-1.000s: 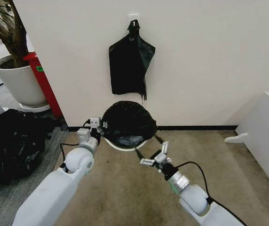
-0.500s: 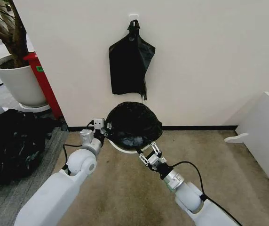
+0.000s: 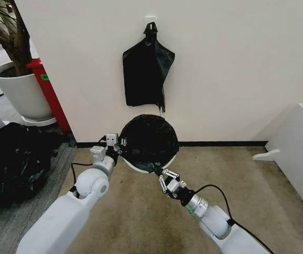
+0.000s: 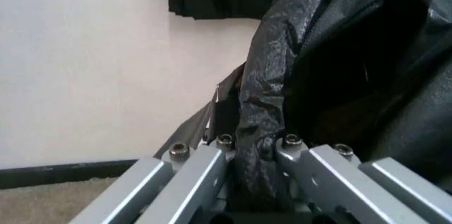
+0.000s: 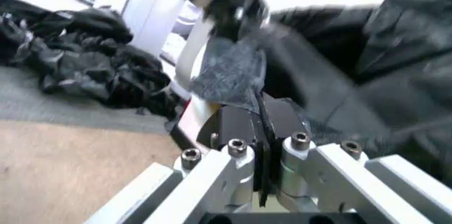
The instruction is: Place the garbage bag over the trash bin.
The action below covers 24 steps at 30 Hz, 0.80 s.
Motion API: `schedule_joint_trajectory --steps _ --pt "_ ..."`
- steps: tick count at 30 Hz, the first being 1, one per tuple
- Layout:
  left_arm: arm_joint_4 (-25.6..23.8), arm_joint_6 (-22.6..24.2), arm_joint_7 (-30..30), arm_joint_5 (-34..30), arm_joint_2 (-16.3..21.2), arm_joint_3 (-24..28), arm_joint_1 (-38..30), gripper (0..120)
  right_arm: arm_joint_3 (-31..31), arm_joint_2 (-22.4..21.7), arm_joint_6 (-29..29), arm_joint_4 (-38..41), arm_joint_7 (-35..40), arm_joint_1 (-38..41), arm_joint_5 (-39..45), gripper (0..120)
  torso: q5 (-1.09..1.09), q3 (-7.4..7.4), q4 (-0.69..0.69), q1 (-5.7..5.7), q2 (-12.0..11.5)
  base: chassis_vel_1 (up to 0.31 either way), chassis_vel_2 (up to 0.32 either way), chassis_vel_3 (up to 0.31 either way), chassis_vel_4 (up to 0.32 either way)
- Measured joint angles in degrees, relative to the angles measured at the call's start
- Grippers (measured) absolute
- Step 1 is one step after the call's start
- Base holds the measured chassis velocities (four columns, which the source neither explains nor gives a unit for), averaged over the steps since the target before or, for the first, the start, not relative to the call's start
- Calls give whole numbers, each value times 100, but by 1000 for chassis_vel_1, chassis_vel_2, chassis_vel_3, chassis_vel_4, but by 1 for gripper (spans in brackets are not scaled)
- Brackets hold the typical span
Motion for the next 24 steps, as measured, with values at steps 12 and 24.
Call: schedule_joint_trajectory --steps 12,24 --pt "-199 37 -2 -118 120 -24 90 1 464 29 221 -381 11 60 -194 0 0 0 0 0 0 0 0 0 0" --pt "-208 -74 10 -405 98 -86 91 1 352 8 13 -299 922 -141 190 0 0 0 0 1 0 0 0 0 0"
